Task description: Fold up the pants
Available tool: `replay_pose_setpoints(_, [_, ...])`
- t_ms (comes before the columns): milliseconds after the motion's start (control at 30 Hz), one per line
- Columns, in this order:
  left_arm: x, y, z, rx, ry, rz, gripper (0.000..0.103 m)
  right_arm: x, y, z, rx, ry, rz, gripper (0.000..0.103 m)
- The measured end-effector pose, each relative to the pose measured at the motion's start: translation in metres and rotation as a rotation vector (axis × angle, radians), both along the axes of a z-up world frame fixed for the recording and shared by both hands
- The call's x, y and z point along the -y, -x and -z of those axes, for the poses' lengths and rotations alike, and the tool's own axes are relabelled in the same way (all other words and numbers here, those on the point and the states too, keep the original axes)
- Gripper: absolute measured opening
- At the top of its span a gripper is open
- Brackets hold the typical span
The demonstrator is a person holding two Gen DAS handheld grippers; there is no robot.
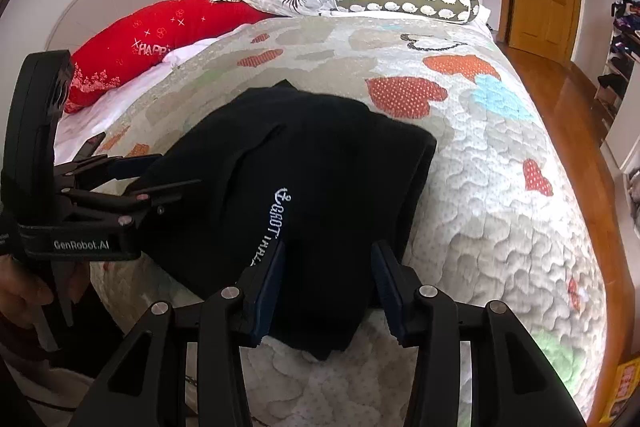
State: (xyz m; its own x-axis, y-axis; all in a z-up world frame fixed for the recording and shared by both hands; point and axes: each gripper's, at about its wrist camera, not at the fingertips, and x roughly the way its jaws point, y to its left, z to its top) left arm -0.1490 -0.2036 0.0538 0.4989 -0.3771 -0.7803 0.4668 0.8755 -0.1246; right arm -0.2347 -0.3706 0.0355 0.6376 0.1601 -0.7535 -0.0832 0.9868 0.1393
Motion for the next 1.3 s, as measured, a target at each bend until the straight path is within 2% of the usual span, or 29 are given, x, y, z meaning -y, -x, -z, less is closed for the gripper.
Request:
replay_pose_setpoints(233, [0.0, 0.003, 0.004, -0.002, 0.004, -0.002, 0.092, 0.005, 0.006, 0.006, -0.009, -0.04, 0.016, 0.049])
replay_pose_setpoints(433, [-0.002, 0.005, -0.002, 0.004, -0.003, -0.002, 0.091, 0.012, 0.007, -0.009, -0.016, -0.079, 0.019, 0.051])
replay_pose_setpoints(600, [-0.003, 0.005, -0.009, 0.02, -0.01, -0.005, 0.091, 0.029, 0.007, -0.019, 0.015, -0.103, 0.086, 0.068])
replay_pose_setpoints(700, [-0.003, 0.003, -0.01, 0.017, -0.007, -0.011, 0.091, 0.036, 0.002, -0.019, 0.008, -0.146, 0.119, 0.068])
replay_pose_setpoints(767, [-0.002, 0.002, -0.01, 0.013, -0.006, -0.011, 0.091, 0.033, -0.002, -0.02, 0.014, -0.131, 0.116, 0.068])
replay_pose_setpoints(867, [0.0, 0.002, -0.011, 0.014, 0.004, -0.01, 0.091, 0.024, -0.01, -0.015, -0.001, -0.082, 0.106, 0.07])
replay_pose_setpoints(967, [0.004, 0.0, -0.004, -0.014, -0.003, 0.007, 0.091, 0.026, -0.015, 0.002, -0.048, -0.106, 0.109, 0.071])
replay_pose_setpoints(1067, [-0.002, -0.004, -0.001, -0.05, 0.044, 0.009, 0.091, 0.04, -0.014, 0.011, -0.036, -0.211, 0.139, 0.08])
replay_pose_setpoints(1167, [-0.012, -0.014, -0.004, -0.092, 0.116, 0.005, 0.091, 0.052, -0.017, 0.015, -0.022, -0.301, 0.136, 0.081])
replay_pose_setpoints(1300, [-0.024, -0.029, -0.004, -0.123, 0.179, -0.021, 0.094, 0.055, -0.026, 0.019, -0.004, -0.34, 0.109, 0.083])
